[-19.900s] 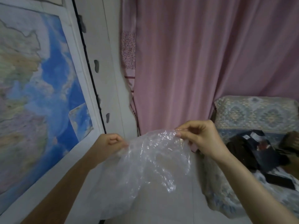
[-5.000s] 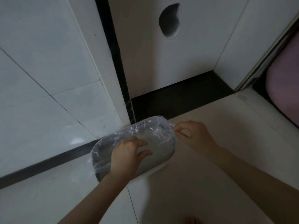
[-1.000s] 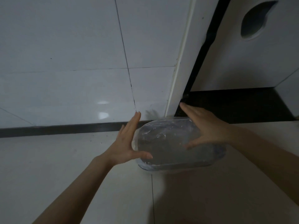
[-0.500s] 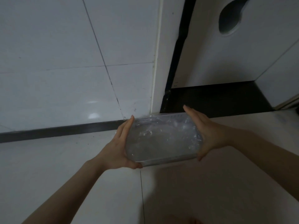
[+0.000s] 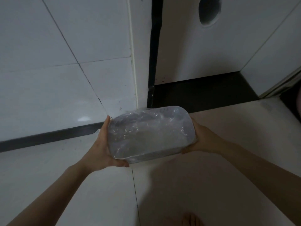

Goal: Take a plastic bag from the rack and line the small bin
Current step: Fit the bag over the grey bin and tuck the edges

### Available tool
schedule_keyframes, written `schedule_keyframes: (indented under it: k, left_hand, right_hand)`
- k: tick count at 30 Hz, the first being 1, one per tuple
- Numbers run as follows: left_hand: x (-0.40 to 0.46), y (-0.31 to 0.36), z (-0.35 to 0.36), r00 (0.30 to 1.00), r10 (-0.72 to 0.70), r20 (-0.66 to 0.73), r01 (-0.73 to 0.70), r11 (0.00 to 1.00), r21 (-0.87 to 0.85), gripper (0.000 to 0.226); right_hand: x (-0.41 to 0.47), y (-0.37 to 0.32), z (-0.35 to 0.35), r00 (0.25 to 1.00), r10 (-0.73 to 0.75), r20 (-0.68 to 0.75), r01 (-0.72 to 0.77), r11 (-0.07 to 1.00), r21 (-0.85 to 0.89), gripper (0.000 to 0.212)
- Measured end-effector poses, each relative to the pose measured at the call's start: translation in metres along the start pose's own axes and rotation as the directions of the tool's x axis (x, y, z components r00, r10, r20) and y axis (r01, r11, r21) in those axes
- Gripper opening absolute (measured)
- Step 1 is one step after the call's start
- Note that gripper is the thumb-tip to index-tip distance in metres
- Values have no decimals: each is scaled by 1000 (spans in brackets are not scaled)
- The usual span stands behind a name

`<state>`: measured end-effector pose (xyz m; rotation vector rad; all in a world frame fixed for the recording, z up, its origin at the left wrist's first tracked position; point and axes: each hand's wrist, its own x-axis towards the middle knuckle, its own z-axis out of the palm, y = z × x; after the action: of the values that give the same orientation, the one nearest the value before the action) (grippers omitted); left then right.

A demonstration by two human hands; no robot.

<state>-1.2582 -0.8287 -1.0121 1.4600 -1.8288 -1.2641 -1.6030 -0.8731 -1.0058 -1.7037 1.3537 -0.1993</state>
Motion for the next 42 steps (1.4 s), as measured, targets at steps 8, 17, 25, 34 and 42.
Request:
schedule_keyframes:
  k: [8, 17, 25, 34, 42]
  left_hand:
    - [-7, 7, -31, 1000, -1, 22, -6, 955, 298, 153]
    - [9, 23, -20, 995, -26, 95, -26, 863, 504, 150]
    - [5, 9, -16, 996, -51, 66, 8, 846, 533, 154]
    - [2, 22, -26, 994, -17, 105, -52, 788, 614, 150]
    - [20, 49, -13, 990, -41, 133, -72, 669, 740, 146]
  right_hand:
    - [-15, -26, -41, 1000, 27, 3, -25, 957, -289, 160]
    - [8, -52, -33, 977, -86, 194, 184, 801, -569, 151]
    - [4, -32, -17, 986, -156, 58, 167, 911, -377, 152]
    - [5, -66, -39, 982, -96, 163, 174, 800, -574, 152]
    - [29, -95, -16, 965, -4, 262, 192, 689, -698, 148]
